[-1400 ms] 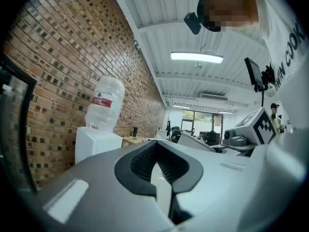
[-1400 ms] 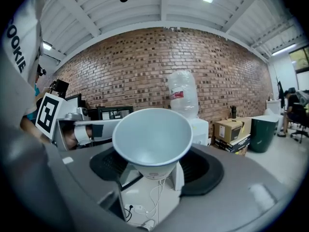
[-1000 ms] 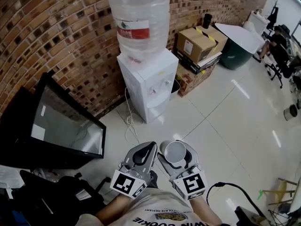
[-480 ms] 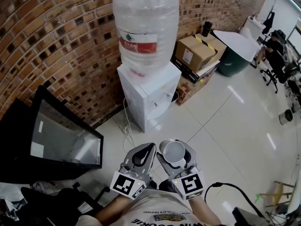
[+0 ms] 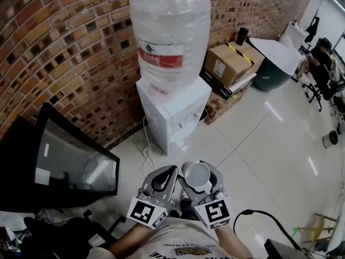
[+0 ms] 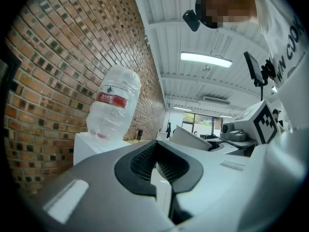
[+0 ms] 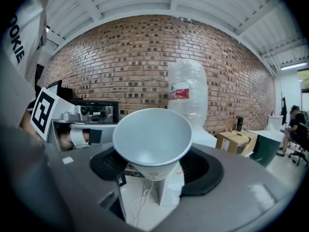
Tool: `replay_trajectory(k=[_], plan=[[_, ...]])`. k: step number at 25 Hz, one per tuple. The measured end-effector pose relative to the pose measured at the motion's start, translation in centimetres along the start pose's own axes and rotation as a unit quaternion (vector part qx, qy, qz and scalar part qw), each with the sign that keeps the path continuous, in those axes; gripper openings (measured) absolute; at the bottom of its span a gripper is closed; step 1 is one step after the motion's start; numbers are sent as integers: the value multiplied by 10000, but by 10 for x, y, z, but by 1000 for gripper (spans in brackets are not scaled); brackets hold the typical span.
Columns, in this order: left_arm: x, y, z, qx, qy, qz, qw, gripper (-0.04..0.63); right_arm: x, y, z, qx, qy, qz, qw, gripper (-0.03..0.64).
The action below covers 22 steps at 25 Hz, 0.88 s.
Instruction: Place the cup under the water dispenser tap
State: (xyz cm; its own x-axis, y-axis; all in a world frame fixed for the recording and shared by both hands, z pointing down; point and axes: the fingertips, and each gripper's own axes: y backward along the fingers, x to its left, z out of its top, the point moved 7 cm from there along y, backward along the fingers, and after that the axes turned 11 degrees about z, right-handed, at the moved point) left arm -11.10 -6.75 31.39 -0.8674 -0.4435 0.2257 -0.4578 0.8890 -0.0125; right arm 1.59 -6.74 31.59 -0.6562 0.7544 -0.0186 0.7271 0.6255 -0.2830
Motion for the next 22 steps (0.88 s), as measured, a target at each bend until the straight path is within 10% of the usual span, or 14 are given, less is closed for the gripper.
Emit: replay_trajectory(k=[22], plan=[[46,-78,-90,368,55,419,9984,-9,-90,-90,-87,334,-132,-166,9992,327]])
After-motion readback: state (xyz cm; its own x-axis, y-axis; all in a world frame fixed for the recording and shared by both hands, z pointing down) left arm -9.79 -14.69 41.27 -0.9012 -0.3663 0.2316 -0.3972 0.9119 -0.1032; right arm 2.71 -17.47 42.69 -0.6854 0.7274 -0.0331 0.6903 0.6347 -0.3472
